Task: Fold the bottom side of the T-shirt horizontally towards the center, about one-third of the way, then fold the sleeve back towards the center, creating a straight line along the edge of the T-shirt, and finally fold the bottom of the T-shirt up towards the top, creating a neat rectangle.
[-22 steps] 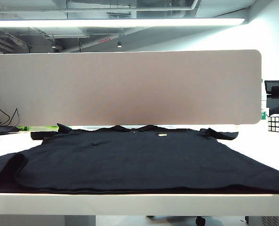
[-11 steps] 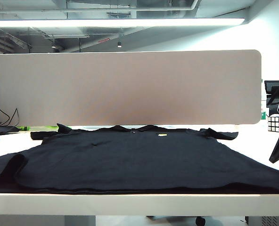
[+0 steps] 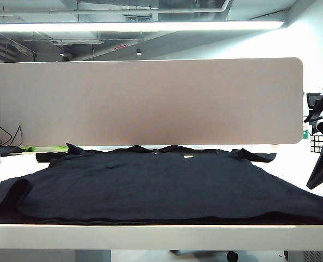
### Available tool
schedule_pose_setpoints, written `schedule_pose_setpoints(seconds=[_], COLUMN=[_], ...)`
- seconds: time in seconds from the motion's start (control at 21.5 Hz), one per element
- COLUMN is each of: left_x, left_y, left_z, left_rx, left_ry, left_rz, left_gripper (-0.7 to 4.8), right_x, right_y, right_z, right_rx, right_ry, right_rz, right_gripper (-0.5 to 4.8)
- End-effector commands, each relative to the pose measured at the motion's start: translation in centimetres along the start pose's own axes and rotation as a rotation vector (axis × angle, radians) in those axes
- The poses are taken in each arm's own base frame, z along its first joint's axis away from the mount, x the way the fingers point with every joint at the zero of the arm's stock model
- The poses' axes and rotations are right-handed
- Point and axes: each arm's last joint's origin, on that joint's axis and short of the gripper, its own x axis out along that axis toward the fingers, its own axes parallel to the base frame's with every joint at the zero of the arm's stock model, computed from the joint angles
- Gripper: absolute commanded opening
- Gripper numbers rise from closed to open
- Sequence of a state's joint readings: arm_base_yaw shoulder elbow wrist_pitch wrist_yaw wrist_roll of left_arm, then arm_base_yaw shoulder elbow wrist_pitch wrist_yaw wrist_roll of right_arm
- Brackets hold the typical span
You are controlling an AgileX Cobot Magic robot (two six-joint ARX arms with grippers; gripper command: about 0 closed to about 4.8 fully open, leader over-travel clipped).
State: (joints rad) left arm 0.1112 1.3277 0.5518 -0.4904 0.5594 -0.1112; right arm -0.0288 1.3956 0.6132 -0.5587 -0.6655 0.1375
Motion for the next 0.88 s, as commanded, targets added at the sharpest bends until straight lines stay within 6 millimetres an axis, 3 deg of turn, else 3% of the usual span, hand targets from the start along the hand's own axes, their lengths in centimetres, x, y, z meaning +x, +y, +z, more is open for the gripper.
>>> schedule_pose_setpoints(seconds=[0.05,0.23,0.37,0.65,0.88], left_x=[0.7,0.7,0.7,-0.7,-3.3], left_y=[0.5,0.5,0.2,-0.8,-1.7], left_z=[-1.2,-1.3,-1.1,0.0,-0.1], left_rx=[-0.040,-0.042,-0.018,0.024,0.034], left_ry=[0.095,0.104,0.095,0.095,-0.015], left_rz=[0.070,0.054,-0.039,-0.052,-0.056], left_gripper=[1.48,0.13,-0.06,-0.06,-0.06], right_x=[0.4,0.4,0.4,0.3,-0.9], right_y=[-0.5,-0.5,-0.5,-0.5,0.4], right_z=[-0.5,-0.5,-0.5,-0.9,-1.5], right_rx=[0.025,0.017,0.009,-0.026,-0.049], right_ry=[0.026,0.027,0.028,0.070,0.043], right_rz=[-0.073,-0.072,-0.066,-0.064,-0.061], right_gripper=[2.41,1.04,0.12,-0.02,-0.02])
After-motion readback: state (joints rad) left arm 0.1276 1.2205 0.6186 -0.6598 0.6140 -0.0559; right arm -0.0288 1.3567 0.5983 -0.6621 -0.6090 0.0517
